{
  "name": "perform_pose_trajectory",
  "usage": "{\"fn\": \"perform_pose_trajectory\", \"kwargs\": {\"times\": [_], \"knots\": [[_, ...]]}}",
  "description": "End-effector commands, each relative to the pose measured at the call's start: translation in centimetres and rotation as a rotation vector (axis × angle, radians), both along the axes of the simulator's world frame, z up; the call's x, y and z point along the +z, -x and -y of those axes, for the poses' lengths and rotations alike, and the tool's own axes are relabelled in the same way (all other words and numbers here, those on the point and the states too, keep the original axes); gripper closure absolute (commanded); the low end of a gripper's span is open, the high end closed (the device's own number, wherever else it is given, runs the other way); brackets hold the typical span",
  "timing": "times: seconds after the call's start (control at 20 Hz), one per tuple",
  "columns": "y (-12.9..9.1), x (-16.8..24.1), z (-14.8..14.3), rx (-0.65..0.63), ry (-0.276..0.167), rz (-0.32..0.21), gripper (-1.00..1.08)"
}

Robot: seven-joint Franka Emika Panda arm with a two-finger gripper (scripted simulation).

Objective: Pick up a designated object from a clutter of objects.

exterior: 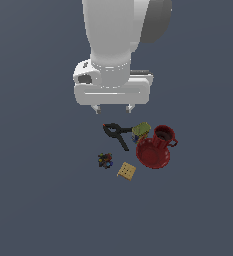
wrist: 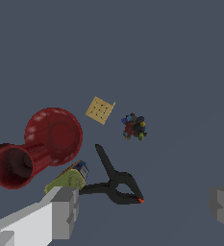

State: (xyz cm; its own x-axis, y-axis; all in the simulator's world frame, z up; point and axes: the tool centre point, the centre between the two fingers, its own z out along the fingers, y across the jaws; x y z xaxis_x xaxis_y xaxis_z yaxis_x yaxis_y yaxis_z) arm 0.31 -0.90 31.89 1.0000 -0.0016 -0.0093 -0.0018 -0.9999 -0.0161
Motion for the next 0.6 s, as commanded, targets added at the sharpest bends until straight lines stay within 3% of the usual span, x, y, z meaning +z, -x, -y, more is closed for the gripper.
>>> {"fn": "perform_pose_trajectory", "kwargs": {"times": [0.0, 0.55], "knots": [[0.0, 0.0, 0.0, 0.0, 0.0, 0.0, -0.92], [-0.4, 1.3, -2.8, 0.068, 0.019, 0.035, -0.92]]}}
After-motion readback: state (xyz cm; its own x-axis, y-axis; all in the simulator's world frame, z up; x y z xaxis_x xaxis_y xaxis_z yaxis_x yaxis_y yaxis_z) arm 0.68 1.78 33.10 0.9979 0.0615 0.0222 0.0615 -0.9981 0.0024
